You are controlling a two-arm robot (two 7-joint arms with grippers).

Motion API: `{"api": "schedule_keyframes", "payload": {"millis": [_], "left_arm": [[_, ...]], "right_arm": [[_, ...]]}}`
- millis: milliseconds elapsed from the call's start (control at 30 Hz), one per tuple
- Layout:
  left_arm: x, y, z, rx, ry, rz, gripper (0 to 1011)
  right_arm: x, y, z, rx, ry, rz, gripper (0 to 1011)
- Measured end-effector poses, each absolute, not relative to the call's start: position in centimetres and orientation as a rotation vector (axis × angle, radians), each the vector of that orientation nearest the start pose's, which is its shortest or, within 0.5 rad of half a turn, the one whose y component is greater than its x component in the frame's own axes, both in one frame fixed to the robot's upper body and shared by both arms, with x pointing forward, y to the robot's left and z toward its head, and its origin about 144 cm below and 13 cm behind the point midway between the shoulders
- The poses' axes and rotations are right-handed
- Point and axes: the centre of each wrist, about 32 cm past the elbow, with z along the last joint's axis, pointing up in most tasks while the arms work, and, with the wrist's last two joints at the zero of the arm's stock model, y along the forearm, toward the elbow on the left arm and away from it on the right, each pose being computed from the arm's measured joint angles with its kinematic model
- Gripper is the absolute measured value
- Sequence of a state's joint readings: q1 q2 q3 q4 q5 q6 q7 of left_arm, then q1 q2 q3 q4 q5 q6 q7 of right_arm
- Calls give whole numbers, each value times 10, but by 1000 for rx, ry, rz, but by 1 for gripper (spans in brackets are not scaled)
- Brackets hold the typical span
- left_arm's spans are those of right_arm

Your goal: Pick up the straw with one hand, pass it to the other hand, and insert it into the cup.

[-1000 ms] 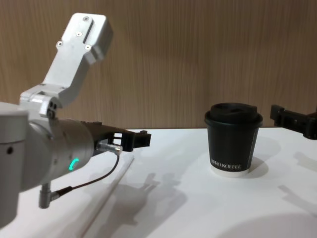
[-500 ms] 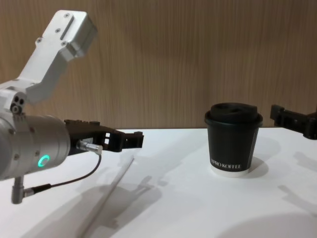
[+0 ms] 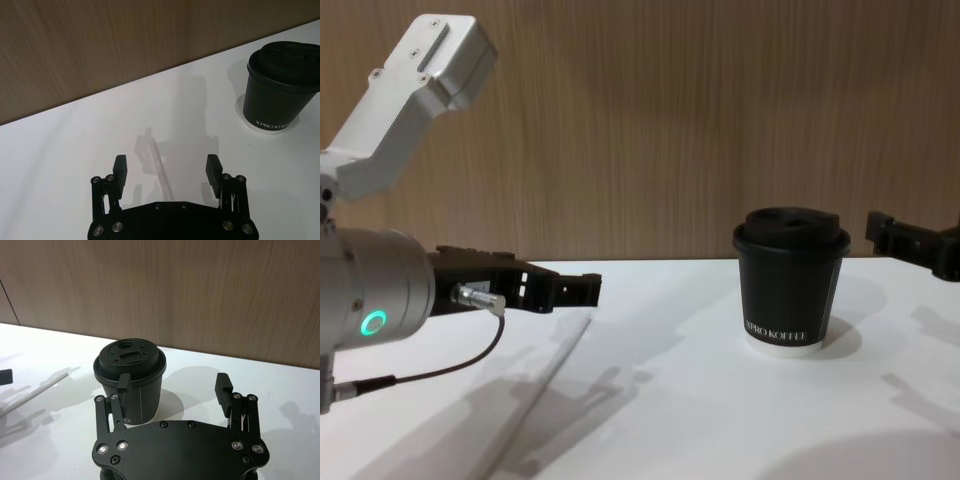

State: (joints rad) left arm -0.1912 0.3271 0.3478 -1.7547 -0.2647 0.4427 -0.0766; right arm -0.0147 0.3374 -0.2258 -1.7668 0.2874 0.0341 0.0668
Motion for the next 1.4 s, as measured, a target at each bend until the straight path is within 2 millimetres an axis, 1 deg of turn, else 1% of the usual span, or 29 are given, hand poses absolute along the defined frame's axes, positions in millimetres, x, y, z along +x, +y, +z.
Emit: {"api": "schedule_keyframes", "payload": {"millis": [300, 667, 1100, 1400], "left_arm": [[470, 200, 1241, 265, 60, 1123, 1003], [462, 200, 1243, 299, 79, 1120, 1003], [460, 199, 1240, 359, 72, 1113, 1003], [461, 197, 1233, 391, 82, 1100, 1003]], "right_arm": [[443, -237, 1189, 26, -75, -1230, 1001], [443, -237, 1189, 26, -75, -1230, 1001], [443, -237, 1189, 26, -75, -1229, 1001], [443, -237, 1189, 26, -75, -1229, 1001]]}}
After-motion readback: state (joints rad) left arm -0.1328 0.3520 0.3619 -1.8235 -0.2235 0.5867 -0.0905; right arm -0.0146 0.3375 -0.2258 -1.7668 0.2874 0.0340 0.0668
